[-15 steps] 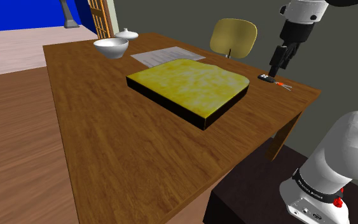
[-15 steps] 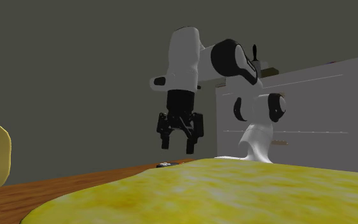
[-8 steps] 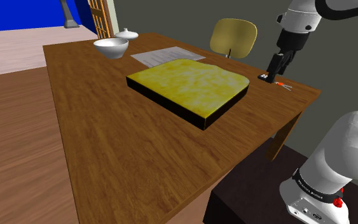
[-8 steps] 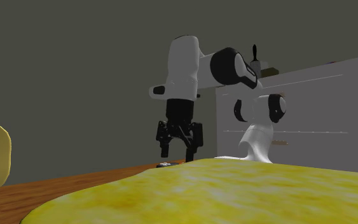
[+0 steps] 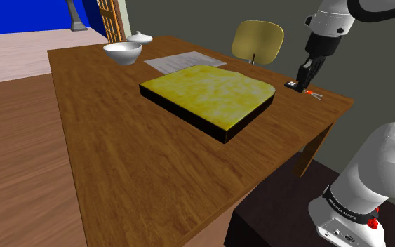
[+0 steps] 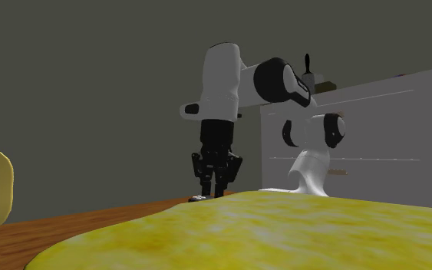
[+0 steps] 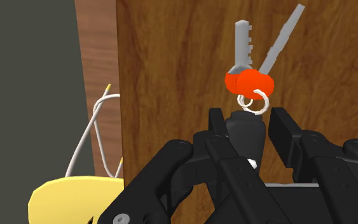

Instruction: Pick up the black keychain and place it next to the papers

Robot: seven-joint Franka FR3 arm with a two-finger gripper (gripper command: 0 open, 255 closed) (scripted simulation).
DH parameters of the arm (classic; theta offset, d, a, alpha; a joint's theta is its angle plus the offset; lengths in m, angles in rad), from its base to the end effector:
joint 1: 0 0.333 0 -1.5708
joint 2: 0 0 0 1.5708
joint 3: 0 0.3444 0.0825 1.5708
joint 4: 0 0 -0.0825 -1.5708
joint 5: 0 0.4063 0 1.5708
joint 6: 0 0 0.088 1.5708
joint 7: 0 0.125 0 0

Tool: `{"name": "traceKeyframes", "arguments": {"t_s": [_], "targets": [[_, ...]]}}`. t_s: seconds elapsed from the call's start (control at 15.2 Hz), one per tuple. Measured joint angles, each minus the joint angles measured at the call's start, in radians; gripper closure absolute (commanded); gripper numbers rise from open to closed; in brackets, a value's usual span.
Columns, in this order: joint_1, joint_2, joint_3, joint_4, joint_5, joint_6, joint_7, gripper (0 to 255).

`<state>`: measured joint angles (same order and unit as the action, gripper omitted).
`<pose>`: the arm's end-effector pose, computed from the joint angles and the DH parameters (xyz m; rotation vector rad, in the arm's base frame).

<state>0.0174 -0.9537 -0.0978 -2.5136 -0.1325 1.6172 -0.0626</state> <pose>0.2662 -0.0450 0.5652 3.0848 0.0364 0.0806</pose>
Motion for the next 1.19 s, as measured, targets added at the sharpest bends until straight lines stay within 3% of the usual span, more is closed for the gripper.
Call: {"name": "traceKeyframes", "arguments": {"t_s": [0.46,1.19], "targets": [[0.000,0.002,0.001,0.008,0.001,-0.006,0.000,255],[0.005,0.053,0.010,0.178,0.011,-0.124,-0.008,255]]}}
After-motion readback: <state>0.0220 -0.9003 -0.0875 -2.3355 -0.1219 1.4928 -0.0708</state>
